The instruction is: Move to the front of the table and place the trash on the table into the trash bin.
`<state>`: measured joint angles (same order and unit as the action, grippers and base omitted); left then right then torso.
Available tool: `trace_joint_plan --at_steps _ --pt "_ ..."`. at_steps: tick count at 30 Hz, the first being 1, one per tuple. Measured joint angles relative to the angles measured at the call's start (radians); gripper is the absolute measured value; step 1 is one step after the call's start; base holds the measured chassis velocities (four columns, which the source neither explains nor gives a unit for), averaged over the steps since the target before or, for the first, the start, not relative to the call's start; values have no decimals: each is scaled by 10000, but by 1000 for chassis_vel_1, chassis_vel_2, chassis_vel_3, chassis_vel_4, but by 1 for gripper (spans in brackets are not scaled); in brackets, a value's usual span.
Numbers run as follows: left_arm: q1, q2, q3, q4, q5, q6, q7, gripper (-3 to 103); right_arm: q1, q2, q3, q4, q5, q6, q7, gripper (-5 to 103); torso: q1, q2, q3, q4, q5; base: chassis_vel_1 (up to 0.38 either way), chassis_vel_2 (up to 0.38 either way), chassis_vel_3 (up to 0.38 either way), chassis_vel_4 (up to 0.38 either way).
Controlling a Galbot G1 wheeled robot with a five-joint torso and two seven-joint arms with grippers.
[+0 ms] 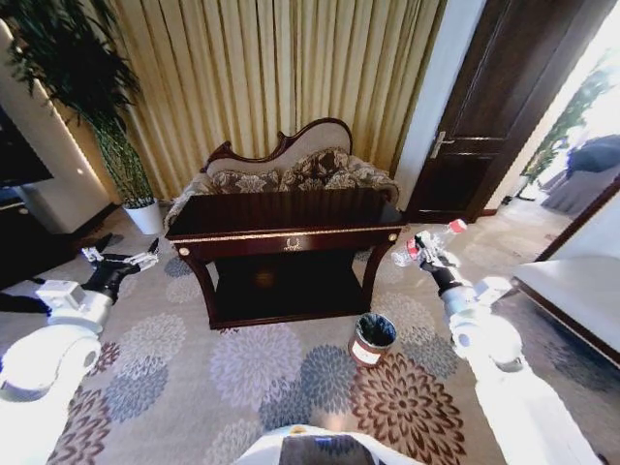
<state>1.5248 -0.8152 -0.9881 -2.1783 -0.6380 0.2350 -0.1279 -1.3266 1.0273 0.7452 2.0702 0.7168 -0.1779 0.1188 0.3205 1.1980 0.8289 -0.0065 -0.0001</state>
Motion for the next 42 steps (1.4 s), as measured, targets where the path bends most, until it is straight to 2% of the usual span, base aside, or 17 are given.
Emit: trace_joint_plan --at_steps 18,42 --pt "112 -134 17 -101 -14 -128 0 100 -42 94 21 3 -245 77 0 28 0 1 -1 -1 0 241 -233 -246 234" --pt "172 -212 32 -11 16 -321 255 100 -51 276 -206 -193 -973 421 1 28 0 0 0 -1 1 0 -2 -7 6"
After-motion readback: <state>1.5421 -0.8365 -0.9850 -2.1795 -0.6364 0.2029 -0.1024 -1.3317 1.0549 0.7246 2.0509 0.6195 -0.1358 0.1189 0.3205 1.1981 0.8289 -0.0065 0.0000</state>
